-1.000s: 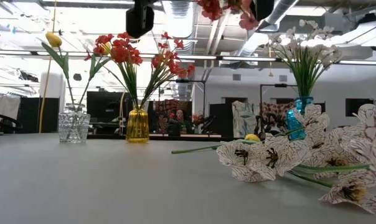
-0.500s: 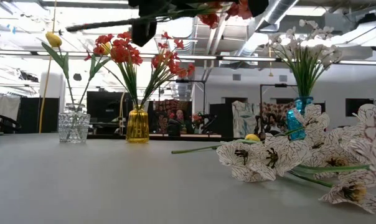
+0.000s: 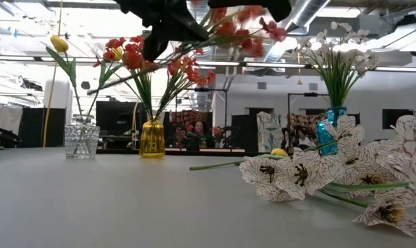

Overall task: Sort flowers into vase by color
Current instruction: Put the red flowers into the yellow vase

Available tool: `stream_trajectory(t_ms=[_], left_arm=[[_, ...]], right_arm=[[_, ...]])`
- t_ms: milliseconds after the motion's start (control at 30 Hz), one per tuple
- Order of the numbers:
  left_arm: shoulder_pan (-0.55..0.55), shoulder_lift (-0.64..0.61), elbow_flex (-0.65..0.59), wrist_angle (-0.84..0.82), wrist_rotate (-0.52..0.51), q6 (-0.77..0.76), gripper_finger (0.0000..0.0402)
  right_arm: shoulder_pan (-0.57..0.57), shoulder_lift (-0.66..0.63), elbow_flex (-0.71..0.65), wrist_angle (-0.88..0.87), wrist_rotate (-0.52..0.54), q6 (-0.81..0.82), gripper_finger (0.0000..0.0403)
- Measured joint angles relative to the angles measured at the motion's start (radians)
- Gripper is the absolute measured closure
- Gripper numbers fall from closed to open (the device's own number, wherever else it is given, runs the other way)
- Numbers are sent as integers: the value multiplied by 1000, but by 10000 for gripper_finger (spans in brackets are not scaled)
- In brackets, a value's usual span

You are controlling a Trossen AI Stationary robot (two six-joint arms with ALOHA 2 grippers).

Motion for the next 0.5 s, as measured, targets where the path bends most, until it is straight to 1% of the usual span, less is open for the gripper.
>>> stream_trajectory(t_ms=[133,267,333,500], left_arm=[[25,-11,0,5,-17,48,396],[57,-37,0,21,-26,122,396],[68,-61,0,48,-65,183,396],[76,-127,0,81,-213,426,396]], right_arm=[[0,0,0,0,9,48,184],[1,0,0,-24,8,170,184],[0,0,0,-56,8,230,184],[4,0,0,-120,5,329,184]])
